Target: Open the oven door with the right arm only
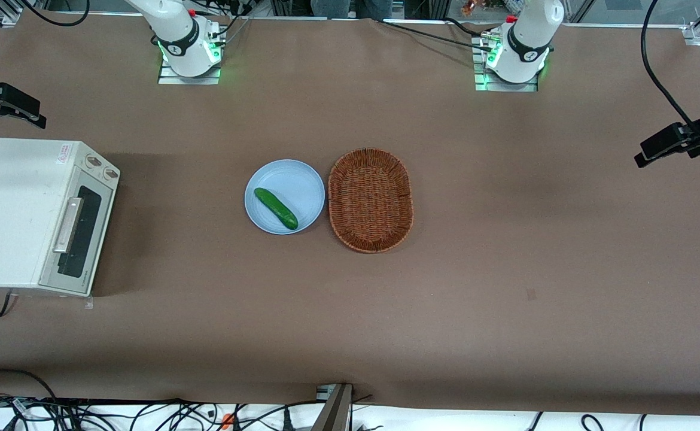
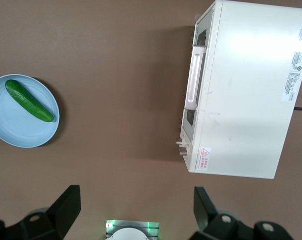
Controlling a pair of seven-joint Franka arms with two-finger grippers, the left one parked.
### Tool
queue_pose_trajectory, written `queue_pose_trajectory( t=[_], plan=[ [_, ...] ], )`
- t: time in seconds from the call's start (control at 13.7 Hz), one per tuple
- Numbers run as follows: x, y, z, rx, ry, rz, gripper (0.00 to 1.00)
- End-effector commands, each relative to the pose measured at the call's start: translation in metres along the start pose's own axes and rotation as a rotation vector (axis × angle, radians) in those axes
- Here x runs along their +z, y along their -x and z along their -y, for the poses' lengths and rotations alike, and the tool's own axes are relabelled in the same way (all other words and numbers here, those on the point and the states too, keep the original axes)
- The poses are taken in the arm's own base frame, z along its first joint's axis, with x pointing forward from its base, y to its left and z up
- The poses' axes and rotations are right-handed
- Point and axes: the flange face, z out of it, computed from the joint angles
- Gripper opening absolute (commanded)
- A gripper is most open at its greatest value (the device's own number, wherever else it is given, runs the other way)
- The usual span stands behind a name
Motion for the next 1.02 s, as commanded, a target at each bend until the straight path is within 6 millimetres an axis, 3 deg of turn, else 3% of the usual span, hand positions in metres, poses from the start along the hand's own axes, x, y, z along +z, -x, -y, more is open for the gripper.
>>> queue_pose_trajectory(
  t=[0.0,0.95],
  plan=[
    [-0.0038,0.0021,0.0016,-0.003,0.004,0.004,1.0],
    [-0.0029,0.0033,0.0017,-0.005,0.003,0.015,1.0]
  ],
)
